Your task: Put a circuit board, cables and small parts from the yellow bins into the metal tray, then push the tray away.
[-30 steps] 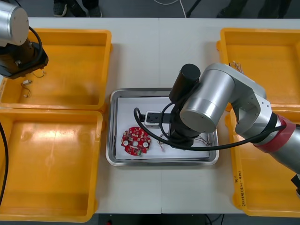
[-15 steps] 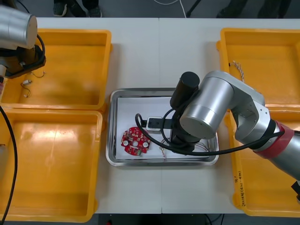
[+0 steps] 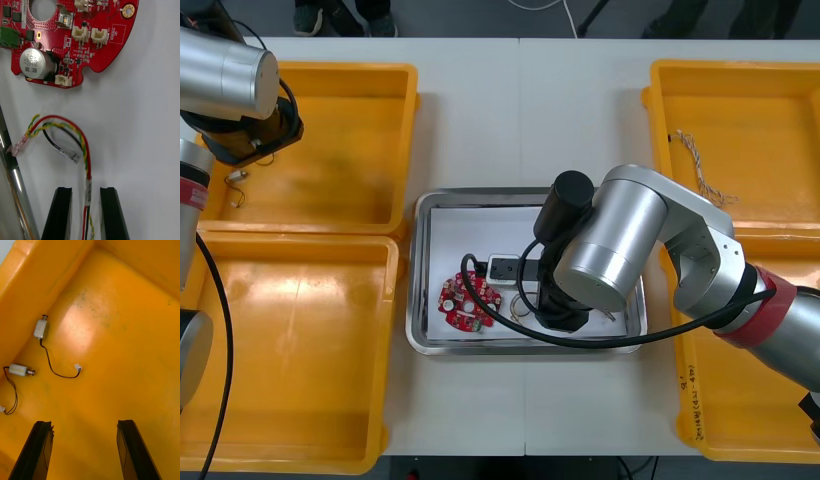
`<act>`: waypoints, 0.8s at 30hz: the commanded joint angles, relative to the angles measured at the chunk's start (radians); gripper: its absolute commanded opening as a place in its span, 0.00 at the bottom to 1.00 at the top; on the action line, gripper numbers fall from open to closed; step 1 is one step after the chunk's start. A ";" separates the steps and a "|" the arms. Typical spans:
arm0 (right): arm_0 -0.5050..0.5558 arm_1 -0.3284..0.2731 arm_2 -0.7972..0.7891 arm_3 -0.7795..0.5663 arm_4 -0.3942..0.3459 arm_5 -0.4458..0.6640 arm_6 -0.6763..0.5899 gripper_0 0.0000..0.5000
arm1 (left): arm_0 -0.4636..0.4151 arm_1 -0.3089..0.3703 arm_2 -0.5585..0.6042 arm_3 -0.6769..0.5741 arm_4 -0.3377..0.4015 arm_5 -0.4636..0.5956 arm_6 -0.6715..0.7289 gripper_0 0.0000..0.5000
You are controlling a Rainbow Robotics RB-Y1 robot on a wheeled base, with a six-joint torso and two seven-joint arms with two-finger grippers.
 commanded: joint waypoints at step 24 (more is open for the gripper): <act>-0.012 0.020 -0.132 -0.019 0.000 0.048 -0.034 1.00 | -0.056 0.111 0.005 0.047 0.347 0.073 -0.966 1.00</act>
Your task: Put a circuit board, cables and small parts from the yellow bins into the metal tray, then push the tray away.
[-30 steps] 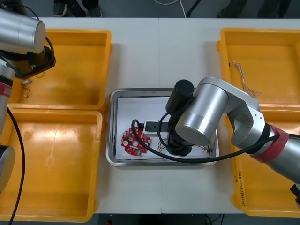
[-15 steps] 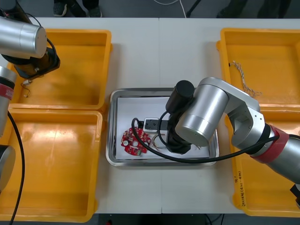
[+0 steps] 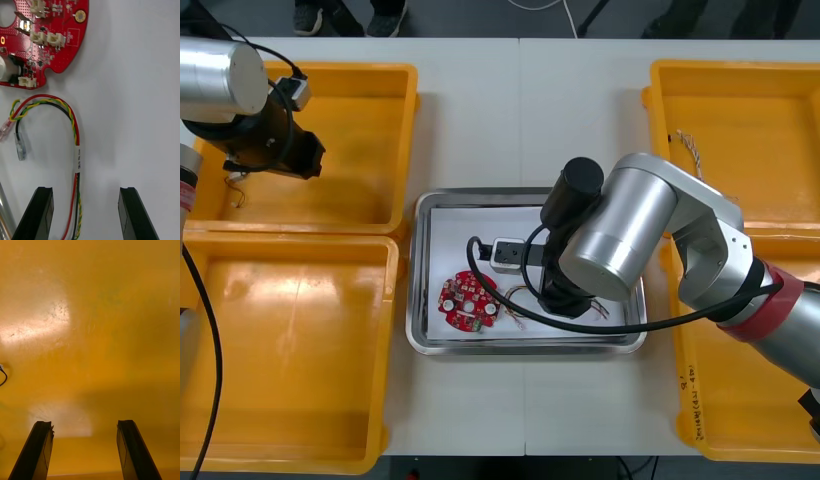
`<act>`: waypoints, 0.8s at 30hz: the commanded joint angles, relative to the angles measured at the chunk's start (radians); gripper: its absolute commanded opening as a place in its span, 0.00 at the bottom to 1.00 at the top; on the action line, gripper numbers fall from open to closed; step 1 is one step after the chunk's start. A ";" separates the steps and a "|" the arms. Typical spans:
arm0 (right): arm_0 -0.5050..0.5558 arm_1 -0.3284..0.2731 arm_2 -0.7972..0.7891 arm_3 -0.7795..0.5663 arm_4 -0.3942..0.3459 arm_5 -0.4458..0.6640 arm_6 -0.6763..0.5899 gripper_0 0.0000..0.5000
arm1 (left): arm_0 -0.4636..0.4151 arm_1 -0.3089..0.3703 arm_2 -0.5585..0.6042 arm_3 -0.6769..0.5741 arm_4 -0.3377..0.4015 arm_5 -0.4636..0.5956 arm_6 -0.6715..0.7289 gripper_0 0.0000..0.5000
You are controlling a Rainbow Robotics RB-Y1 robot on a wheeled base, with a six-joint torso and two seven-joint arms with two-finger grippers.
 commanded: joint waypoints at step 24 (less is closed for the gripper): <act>-0.181 -0.114 -0.539 -0.039 -0.259 0.347 -0.156 1.00 | -0.135 0.136 0.071 0.179 0.058 -0.183 -0.535 1.00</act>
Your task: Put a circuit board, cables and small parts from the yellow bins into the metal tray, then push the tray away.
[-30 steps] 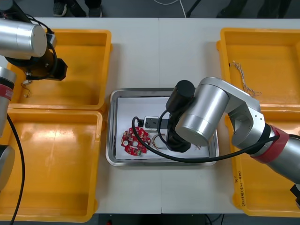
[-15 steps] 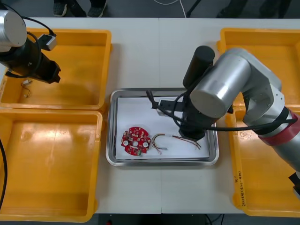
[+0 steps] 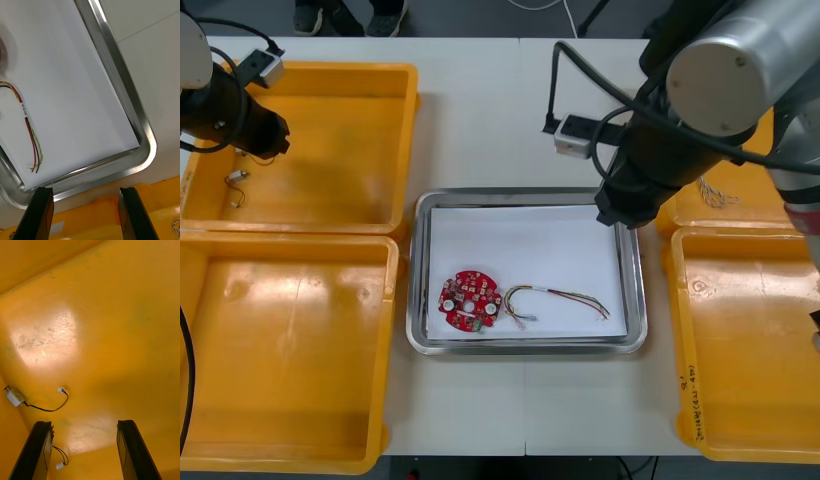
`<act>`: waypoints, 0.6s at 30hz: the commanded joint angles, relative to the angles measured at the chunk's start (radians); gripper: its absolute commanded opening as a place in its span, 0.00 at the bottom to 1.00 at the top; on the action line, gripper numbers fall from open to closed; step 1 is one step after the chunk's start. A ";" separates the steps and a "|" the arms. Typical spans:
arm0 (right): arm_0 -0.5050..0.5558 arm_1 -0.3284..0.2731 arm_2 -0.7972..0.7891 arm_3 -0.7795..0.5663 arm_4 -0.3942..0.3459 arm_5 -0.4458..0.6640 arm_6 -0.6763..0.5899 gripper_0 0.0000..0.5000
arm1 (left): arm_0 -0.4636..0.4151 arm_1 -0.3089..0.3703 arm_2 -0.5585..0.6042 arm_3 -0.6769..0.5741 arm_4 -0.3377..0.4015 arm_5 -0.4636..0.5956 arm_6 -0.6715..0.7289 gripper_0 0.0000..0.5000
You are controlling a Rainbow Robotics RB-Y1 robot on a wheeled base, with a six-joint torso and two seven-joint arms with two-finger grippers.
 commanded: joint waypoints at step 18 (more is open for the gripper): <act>-0.141 -0.174 -0.293 0.169 0.111 0.004 -0.247 1.00 | -0.129 0.043 0.007 0.315 0.014 -0.293 -0.271 1.00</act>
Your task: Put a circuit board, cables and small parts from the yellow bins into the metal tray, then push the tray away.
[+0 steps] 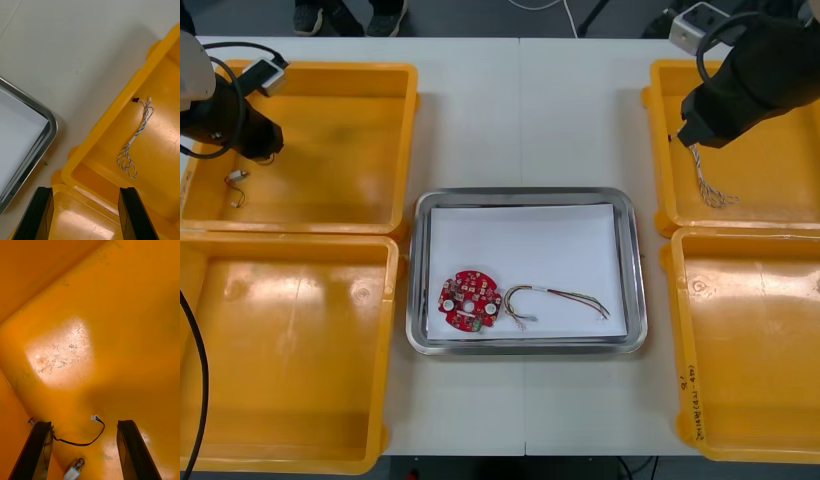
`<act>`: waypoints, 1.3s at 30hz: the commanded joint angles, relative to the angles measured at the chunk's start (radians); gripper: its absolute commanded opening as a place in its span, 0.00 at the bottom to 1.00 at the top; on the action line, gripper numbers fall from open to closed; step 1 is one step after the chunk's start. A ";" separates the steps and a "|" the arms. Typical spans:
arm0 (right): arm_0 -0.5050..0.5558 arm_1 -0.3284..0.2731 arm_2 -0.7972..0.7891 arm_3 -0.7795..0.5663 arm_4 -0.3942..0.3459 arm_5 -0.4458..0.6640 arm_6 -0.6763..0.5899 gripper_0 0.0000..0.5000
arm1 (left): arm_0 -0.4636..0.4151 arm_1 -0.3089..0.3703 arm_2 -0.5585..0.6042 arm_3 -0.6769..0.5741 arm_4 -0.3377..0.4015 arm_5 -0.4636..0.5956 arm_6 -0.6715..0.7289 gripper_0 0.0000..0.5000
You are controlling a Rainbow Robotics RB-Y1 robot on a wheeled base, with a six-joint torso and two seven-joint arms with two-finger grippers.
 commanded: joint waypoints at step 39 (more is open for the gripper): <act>-0.155 0.011 -0.218 0.648 0.208 -0.299 0.047 1.00 | -0.058 -0.076 0.007 0.146 -0.024 0.069 0.076 0.86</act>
